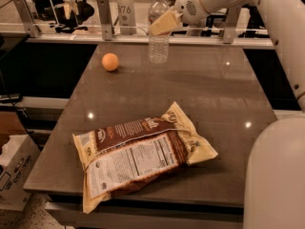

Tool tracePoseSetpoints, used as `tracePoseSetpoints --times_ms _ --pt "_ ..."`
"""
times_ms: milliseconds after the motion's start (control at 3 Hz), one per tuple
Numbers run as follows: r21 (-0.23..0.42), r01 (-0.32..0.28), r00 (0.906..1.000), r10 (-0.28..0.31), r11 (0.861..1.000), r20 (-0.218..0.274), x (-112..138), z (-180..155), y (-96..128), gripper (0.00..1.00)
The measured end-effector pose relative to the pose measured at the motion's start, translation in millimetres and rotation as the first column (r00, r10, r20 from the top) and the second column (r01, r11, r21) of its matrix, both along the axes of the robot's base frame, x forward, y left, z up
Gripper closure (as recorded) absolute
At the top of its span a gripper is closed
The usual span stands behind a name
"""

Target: Move water bottle near orange

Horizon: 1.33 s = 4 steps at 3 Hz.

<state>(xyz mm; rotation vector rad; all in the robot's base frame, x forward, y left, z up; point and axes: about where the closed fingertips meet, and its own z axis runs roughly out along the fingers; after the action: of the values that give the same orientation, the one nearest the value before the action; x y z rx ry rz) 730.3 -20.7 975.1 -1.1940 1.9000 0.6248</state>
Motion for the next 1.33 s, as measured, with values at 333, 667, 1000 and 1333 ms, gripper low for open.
tracePoseSetpoints --times_ms 333,667,1000,1333 --pt "0.02 0.009 0.9997 -0.01 1.0 0.022 -14 4 27 1.0" --pt "0.043 0.039 0.9988 -0.04 0.998 0.026 -21 -9 57 1.0" --pt "0.045 0.043 0.9989 -0.044 0.998 0.013 -23 -26 76 1.0" --pt "0.046 0.031 0.9995 -0.031 0.998 -0.003 -24 -40 90 1.0"
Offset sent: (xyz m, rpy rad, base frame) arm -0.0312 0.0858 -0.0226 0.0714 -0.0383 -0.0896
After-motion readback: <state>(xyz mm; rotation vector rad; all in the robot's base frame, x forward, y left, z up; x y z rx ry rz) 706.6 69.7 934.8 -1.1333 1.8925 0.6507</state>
